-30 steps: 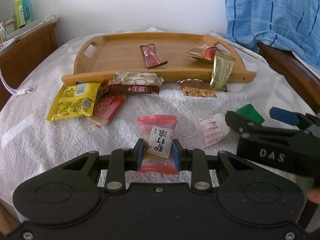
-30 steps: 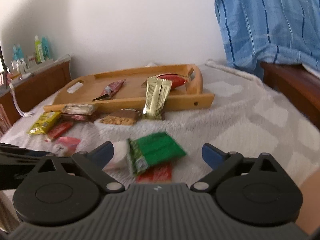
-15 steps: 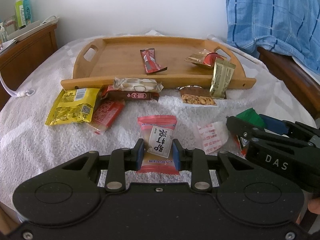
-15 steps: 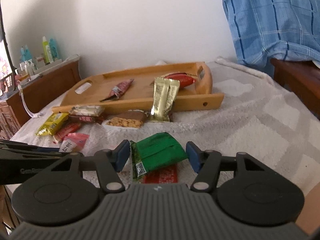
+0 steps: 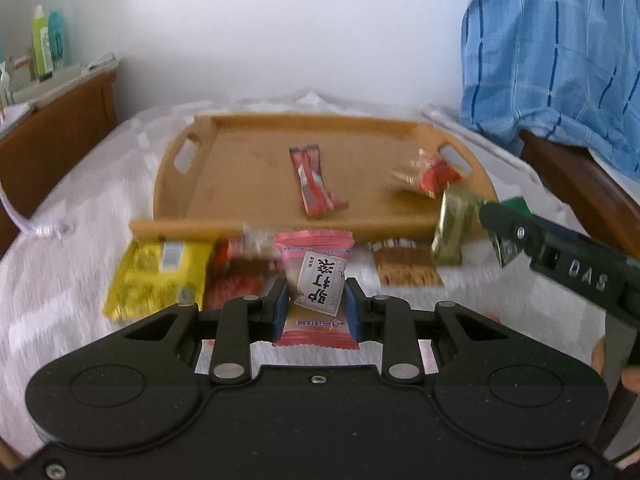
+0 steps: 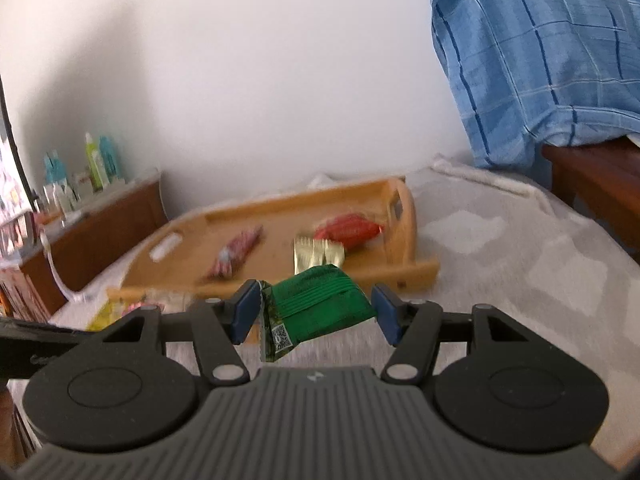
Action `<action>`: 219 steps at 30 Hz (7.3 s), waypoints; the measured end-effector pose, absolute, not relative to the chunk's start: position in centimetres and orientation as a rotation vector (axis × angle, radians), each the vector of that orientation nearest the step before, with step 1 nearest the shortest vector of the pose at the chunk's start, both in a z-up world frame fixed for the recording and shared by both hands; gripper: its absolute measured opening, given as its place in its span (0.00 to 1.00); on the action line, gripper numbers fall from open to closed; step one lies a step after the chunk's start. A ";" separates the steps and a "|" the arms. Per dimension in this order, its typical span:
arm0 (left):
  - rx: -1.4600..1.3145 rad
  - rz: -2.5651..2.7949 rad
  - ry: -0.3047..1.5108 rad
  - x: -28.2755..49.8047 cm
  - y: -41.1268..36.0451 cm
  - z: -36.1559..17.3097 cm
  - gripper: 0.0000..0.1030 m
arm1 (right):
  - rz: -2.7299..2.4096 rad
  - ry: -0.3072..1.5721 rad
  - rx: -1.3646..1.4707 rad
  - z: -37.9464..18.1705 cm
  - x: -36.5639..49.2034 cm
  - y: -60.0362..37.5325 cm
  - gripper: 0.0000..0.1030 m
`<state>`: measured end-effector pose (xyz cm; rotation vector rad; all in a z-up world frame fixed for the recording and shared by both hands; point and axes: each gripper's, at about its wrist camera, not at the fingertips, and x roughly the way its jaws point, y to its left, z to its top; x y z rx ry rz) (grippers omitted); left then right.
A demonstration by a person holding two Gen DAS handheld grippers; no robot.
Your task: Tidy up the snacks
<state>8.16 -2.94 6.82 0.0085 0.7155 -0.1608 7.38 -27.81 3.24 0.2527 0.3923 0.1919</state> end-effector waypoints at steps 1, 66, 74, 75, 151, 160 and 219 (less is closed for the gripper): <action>0.013 -0.159 0.708 8.6 -2.9 7.1 0.27 | 0.200 0.371 0.265 3.4 7.9 -28.0 0.62; 0.000 -0.064 0.850 35.2 -6.7 3.7 0.28 | 0.121 0.583 0.229 1.9 28.2 -28.0 0.63; 0.018 -0.060 0.850 35.3 -7.0 3.7 0.32 | 0.121 0.589 0.227 2.0 28.2 -28.0 0.65; 0.022 -0.063 0.850 35.2 -7.1 3.7 0.35 | 0.122 0.588 0.228 2.0 28.2 -28.0 0.66; 0.030 -0.198 0.667 4.1 -0.8 4.1 0.90 | -0.017 0.477 0.243 1.4 0.8 -24.9 1.00; -0.022 -0.108 0.710 6.0 2.5 2.7 0.65 | -0.021 0.554 0.219 0.2 0.3 -23.7 1.00; -0.035 -0.182 0.749 1.3 -0.6 1.5 0.31 | -0.036 0.507 0.012 -0.4 1.0 -20.7 0.37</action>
